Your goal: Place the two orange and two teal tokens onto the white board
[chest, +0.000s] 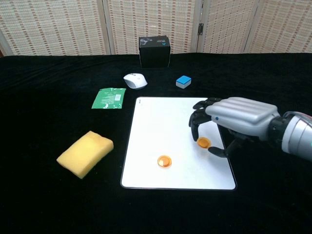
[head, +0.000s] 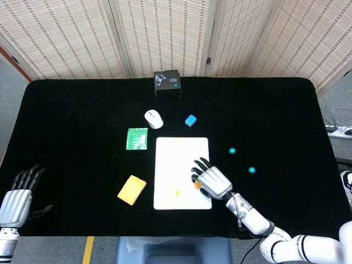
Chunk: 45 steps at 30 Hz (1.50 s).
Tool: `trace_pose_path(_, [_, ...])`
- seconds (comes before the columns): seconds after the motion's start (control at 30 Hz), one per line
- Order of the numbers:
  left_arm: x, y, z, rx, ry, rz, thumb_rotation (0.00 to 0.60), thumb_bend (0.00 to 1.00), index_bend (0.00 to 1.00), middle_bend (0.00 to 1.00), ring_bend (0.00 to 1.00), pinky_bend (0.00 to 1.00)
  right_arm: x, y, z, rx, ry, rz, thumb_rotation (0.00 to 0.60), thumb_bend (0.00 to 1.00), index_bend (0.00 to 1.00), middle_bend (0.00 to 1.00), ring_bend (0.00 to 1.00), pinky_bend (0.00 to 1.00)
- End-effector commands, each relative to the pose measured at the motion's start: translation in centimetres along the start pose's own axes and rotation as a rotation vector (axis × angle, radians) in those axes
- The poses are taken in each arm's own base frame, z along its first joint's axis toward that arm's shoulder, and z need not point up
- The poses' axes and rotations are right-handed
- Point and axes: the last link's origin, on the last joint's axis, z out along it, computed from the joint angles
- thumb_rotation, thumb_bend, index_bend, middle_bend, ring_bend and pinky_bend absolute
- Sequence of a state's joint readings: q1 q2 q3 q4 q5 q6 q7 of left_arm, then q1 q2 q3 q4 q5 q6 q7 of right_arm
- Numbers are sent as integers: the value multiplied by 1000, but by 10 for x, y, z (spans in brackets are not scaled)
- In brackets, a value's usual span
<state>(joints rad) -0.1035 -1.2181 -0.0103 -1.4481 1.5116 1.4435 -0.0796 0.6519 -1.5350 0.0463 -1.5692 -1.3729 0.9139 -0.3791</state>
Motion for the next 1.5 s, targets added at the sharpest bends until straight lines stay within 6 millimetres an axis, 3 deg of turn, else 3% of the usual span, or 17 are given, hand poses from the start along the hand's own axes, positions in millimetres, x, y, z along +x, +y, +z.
trace_pose_path(0.03, [0,-3,-2,7,1,-2,600,175,8,0,0,0,-8,-18,14,49,-24,-32,600,456,579,240,56,0])
trace_pose_path(0.37, [-2,-6,-3,10,-4,-9,600,175,8,0,0,0,-15,-28,19,70,-35,-50,600,455,526,225,57,0])
trace_pose_path(0.63, [-3,-7,-2,11,-4,-14,600,175,2,0,0,0,-13,-23,9,61,-21,-62,600,456,260,195,42,0])
trace_pose_path(0.83, [-3,-6,-1,4,-2,-17,600,175,0,0,0,0,-4,-14,-1,23,25,-40,600,456,159,181,46,0])
trace_pose_path(0.9, [-2,-5,-1,0,0,-16,600,175,0,0,0,0,3,-3,-6,-21,70,-34,600,456,174,180,54,0])
trace_pose_path(1.13, [-2,-2,1,-11,3,-16,600,175,0,0,0,0,17,55,-36,-229,137,-6,600,456,369,187,56,0])
trace_pose_path(1.27, [-2,2,2,-23,-1,-16,600,175,0,0,0,0,9,86,-57,-328,108,8,600,455,395,187,53,0])
trace_pose_path(1.5, [-2,6,4,-34,-3,-10,600,175,8,0,0,0,-13,117,-75,-429,67,63,600,456,396,186,54,0])
